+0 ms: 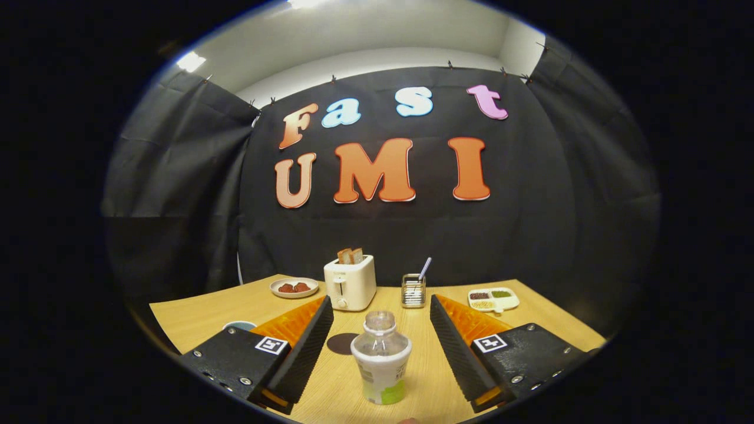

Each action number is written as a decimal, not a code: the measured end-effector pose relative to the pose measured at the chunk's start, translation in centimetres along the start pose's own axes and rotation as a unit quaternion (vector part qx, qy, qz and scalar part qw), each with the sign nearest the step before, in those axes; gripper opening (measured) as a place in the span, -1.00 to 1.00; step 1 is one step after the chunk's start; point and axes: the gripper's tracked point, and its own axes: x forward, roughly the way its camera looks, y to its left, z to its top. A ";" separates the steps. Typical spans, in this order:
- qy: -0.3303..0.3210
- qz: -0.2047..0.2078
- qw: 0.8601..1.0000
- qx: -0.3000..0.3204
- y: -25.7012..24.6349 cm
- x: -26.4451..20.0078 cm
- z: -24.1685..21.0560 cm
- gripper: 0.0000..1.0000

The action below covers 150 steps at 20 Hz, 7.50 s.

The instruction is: Take the bottle from table, then pour the juice into the cup, finally place the bottle on the coaster

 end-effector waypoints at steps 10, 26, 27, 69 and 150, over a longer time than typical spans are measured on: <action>0.053 -0.009 0.999 -0.006 -0.4 0.9 -6.6 0.96; 0.109 -0.034 0.993 0.021 -1.1 2.2 -12.7 0.35; 0.108 -0.033 0.993 0.024 -1.1 2.2 -12.7 0.35; 0.034 -0.048 0.811 -0.582 7.8 8.1 -9.1 0.21; -0.106 -0.055 0.589 -0.799 12.5 11.3 -3.5 0.20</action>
